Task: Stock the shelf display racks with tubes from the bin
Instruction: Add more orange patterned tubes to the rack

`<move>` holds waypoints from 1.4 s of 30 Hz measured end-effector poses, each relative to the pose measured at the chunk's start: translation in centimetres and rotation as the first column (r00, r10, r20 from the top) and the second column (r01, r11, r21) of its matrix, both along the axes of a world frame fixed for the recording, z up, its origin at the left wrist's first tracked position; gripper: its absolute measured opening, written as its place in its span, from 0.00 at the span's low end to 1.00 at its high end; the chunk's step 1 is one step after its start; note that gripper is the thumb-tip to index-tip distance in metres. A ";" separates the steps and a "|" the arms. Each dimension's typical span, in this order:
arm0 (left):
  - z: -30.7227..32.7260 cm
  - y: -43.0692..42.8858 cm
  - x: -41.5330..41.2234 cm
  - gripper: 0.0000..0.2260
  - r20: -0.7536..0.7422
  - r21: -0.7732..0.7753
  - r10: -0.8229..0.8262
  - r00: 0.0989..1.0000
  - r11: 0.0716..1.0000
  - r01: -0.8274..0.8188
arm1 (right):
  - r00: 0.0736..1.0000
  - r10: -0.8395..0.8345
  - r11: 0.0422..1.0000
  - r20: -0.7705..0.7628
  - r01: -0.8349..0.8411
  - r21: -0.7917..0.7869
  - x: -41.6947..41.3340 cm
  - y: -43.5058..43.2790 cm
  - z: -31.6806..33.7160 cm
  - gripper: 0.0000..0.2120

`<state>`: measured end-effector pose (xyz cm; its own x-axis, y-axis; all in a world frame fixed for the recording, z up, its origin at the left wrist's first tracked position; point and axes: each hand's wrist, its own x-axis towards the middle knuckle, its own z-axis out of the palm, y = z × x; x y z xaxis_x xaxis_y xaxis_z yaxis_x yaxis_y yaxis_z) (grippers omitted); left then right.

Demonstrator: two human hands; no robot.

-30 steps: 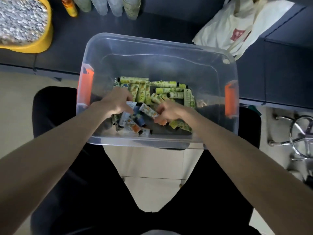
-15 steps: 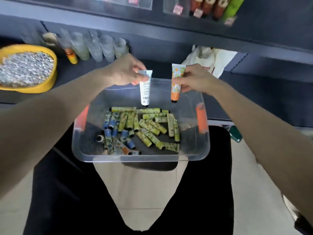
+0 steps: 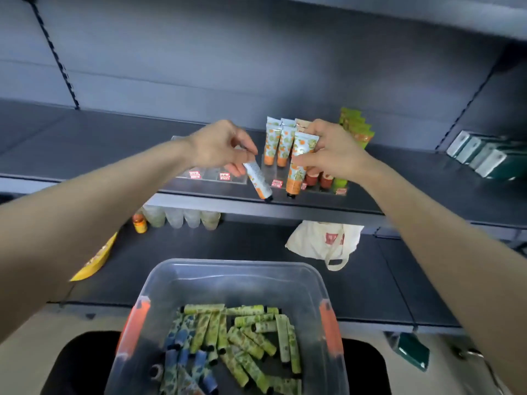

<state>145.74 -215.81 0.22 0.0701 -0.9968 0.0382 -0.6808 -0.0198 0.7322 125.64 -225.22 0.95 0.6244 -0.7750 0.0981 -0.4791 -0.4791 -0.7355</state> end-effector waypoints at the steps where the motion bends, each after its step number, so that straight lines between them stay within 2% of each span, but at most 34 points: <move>1: 0.6 -0.4 0.0 0.10 0.028 0.017 -0.013 1.000 1.000 0.012 | 1.000 0.000 1.000 -0.007 0.000 -0.024 0.1 -0.5 0.6 0.16; 4: 1.9 -1.8 0.4 0.17 0.134 0.050 -0.051 0.990 0.998 0.044 | 1.000 0.003 0.998 -0.020 -0.004 -0.055 0.2 -1.8 2.2 0.13; 8: 3.0 -3.7 0.9 0.11 0.293 -0.001 -0.029 0.956 1.000 0.031 | 1.000 -0.013 0.997 -0.018 0.012 -0.077 1.0 -3.1 3.4 0.10; 11: 3.6 -5.1 1.1 0.14 0.364 -0.060 0.016 0.931 0.998 0.007 | 0.999 -0.009 0.990 -0.036 0.003 -0.139 1.9 -4.3 3.9 0.07; 14: 3.7 -6.7 1.4 0.16 0.352 -0.082 0.014 0.936 0.997 0.016 | 0.996 -0.030 0.978 -0.085 0.012 -0.207 2.8 -5.7 4.3 0.07; 17: 3.1 -8.8 1.9 0.13 0.307 -0.070 0.079 0.948 0.996 -0.061 | 0.991 -0.030 0.975 -0.131 0.000 -0.223 4.0 -6.9 4.2 0.08; 20: 2.2 -10.4 2.2 0.11 0.324 -0.101 0.088 0.942 0.993 -0.058 | 0.982 -0.037 0.974 -0.184 -0.006 -0.228 5.0 -7.9 3.8 0.09; 25: 0.5 -12.0 2.4 0.05 0.296 -0.087 0.036 0.955 0.996 -0.011 | 0.966 -0.059 0.963 -0.253 -0.012 -0.269 6.1 -9.2 2.8 0.07; 31: -0.2 -12.5 2.2 0.04 0.295 -0.147 0.023 0.955 0.989 0.022 | 0.935 -0.100 0.940 -0.340 -0.023 -0.340 6.2 -9.3 2.2 0.07; 35: -1.0 -13.0 2.1 0.01 0.292 -0.108 -0.025 0.956 0.992 0.059 | 0.920 -0.115 0.931 -0.374 -0.031 -0.363 6.7 -9.5 1.7 0.07; 42: -2.3 -13.3 2.2 0.03 0.315 -0.060 -0.068 0.947 0.994 0.091 | 0.881 -0.128 0.913 -0.456 -0.075 -0.401 7.4 -10.1 0.3 0.07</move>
